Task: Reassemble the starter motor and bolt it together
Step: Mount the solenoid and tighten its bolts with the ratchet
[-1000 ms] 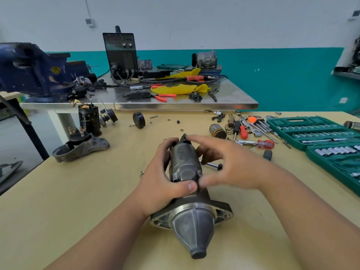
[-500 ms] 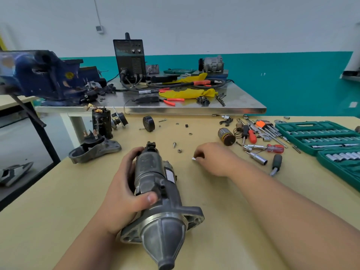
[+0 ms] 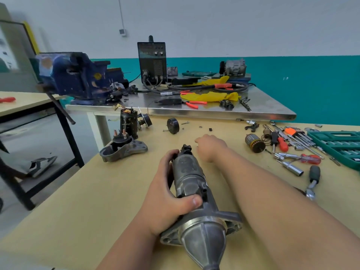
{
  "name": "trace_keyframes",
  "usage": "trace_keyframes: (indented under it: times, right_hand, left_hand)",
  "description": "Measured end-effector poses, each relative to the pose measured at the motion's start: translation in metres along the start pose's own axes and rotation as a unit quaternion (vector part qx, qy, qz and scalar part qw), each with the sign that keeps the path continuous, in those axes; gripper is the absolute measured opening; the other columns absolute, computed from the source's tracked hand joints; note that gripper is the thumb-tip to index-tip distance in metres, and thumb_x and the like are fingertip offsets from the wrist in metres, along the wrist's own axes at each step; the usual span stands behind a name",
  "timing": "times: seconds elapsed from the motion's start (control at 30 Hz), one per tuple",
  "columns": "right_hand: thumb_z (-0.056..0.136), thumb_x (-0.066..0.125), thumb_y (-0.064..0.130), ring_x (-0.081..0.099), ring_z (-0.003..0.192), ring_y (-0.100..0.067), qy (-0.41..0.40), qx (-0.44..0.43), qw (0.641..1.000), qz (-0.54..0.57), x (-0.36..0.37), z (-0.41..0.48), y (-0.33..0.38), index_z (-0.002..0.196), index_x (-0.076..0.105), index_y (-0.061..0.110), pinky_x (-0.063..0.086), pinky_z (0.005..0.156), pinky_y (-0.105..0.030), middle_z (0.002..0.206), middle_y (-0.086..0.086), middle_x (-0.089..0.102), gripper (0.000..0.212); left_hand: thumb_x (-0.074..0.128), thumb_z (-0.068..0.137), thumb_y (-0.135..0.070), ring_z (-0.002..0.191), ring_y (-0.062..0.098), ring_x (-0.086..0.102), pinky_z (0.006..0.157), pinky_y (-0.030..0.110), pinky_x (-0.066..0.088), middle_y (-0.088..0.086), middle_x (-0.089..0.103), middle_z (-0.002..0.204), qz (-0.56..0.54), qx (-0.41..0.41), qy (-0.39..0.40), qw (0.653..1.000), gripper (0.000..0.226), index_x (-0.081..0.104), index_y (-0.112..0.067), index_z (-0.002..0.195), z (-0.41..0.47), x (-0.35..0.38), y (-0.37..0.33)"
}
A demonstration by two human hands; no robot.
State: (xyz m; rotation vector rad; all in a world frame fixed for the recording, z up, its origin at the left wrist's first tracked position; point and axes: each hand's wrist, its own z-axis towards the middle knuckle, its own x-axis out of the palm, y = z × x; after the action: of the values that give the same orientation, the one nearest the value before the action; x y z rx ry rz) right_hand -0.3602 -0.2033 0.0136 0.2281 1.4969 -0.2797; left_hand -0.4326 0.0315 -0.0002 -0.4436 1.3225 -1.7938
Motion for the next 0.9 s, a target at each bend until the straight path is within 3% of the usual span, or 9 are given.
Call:
trace_keyframes:
  times: [0.13,0.27,0.33,0.4,0.47,0.57,0.63,0.8,0.9]
  right_hand:
    - [0.086,0.043,0.000,0.052,0.084,-0.026,0.001,0.011,1.000,-0.007,0.005,0.007,0.002,0.086,0.055,0.014,0.048,0.072,-0.036,0.102,-0.008,0.058,0.018]
    - [0.091,0.049,0.006,0.062,0.094,-0.027,-0.054,0.022,0.990,0.126,-0.011,-0.006,0.000,0.108,0.068,0.008,0.054,0.080,-0.035,0.107,-0.008,0.066,0.026]
    - [0.092,0.058,0.018,0.063,0.078,-0.016,-0.119,0.029,0.956,0.268,-0.029,-0.031,-0.002,0.094,0.072,0.015,0.050,0.059,-0.023,0.091,0.002,0.068,0.014]
    - [0.088,0.066,0.029,0.060,0.056,-0.007,-0.167,0.025,0.891,0.421,-0.048,-0.072,-0.005,0.078,0.070,0.025,0.044,0.046,-0.016,0.069,0.010,0.066,0.011]
    - [0.086,0.067,0.029,0.060,0.050,-0.007,-0.166,-0.001,0.840,0.517,-0.060,-0.121,-0.006,0.074,0.070,0.028,0.049,0.049,-0.017,0.062,0.009,0.066,0.012]
    - [0.084,0.070,0.018,0.069,0.061,-0.012,-0.133,-0.064,0.804,0.577,-0.064,-0.181,0.003,0.077,0.071,0.031,0.055,0.058,-0.021,0.072,0.005,0.072,0.014]
    - [0.084,0.072,0.012,0.071,0.067,-0.011,-0.146,-0.067,0.814,0.559,-0.062,-0.204,0.010,0.079,0.069,0.029,0.054,0.060,-0.017,0.075,0.006,0.074,0.018]
    - [0.081,0.075,0.019,0.067,0.064,-0.002,-0.196,-0.038,0.860,0.470,-0.048,-0.231,0.016,0.072,0.066,0.034,0.052,0.059,-0.014,0.071,0.018,0.070,0.019]
    - [0.080,0.074,0.022,0.064,0.064,0.000,-0.243,-0.003,0.865,0.440,-0.036,-0.232,0.018,0.070,0.064,0.032,0.051,0.059,-0.015,0.072,0.022,0.068,0.018]
  left_hand:
    - [0.084,0.044,-0.065,0.117,0.020,0.062,0.097,0.047,0.051,-0.002,0.060,0.130,0.003,-0.007,0.007,1.000,0.113,0.033,-0.039,0.141,0.002,-0.002,0.004]
    - [0.082,0.047,-0.056,0.116,0.017,0.061,0.098,0.046,0.050,-0.003,0.060,0.128,0.009,-0.005,0.008,1.000,0.107,0.033,-0.037,0.140,0.008,0.001,0.005]
    - [0.081,0.046,-0.056,0.115,0.017,0.062,0.098,0.047,0.050,-0.003,0.061,0.127,0.009,-0.010,0.008,1.000,0.107,0.033,-0.037,0.140,0.009,0.002,0.004]
    - [0.081,0.046,-0.057,0.115,0.017,0.062,0.099,0.047,0.050,-0.003,0.061,0.128,0.008,-0.014,0.008,1.000,0.109,0.033,-0.036,0.141,0.010,0.003,0.002]
    - [0.081,0.045,-0.058,0.114,0.017,0.062,0.098,0.047,0.051,-0.002,0.060,0.128,0.008,-0.016,0.005,1.000,0.110,0.033,-0.035,0.141,0.010,0.003,0.000]
    - [0.080,0.046,-0.059,0.111,0.015,0.063,0.095,0.043,0.052,-0.002,0.060,0.126,0.012,-0.016,-0.007,1.000,0.110,0.035,-0.031,0.141,0.009,0.006,-0.003]
    - [0.080,0.046,-0.059,0.107,0.014,0.064,0.092,0.040,0.054,-0.003,0.060,0.122,0.019,-0.014,-0.015,1.000,0.107,0.036,-0.030,0.140,0.007,0.010,-0.005]
    - [0.081,0.046,-0.055,0.106,0.022,0.065,0.094,0.052,0.052,0.000,0.060,0.123,0.015,-0.020,-0.030,0.999,0.103,0.037,-0.037,0.137,0.005,0.019,-0.008]
    - [0.081,0.045,-0.054,0.106,0.022,0.065,0.095,0.052,0.052,0.000,0.060,0.124,0.017,-0.021,-0.038,0.999,0.106,0.036,-0.036,0.139,0.004,0.022,-0.008]
